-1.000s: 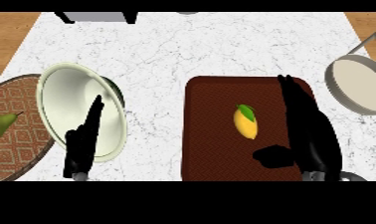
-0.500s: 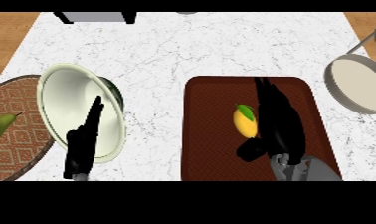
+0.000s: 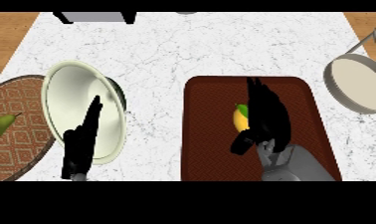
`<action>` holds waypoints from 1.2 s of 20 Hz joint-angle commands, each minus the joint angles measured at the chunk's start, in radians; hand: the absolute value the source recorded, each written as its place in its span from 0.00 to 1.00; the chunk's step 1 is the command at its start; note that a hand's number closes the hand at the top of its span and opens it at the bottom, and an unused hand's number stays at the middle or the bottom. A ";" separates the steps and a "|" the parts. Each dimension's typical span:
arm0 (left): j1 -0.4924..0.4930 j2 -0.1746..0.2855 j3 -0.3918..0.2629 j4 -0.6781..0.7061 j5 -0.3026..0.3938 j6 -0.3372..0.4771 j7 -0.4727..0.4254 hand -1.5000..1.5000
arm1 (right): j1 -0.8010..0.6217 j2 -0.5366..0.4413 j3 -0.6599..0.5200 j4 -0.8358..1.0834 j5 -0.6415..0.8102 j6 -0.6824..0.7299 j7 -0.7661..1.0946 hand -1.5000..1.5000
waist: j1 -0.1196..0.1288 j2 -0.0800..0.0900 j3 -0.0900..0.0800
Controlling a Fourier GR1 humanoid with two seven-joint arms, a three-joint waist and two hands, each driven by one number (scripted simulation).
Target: Pick the lemon from the tray and place it in the tiered basket
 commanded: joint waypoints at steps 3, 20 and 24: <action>0.017 -0.028 -0.017 -0.001 -0.014 0.000 0.026 0.50 | 0.000 0.046 -0.024 0.044 0.005 0.116 0.133 0.00 | -0.005 0.001 -0.004; 0.013 -0.018 0.030 -0.042 -0.019 -0.048 0.076 0.50 | 0.019 0.123 -0.151 0.164 0.014 0.172 0.043 0.00 | -0.006 0.002 -0.003; 0.032 -0.067 0.012 0.018 -0.067 -0.011 0.013 0.50 | 0.021 0.137 -0.167 0.233 0.033 0.173 0.002 0.00 | -0.004 0.003 -0.003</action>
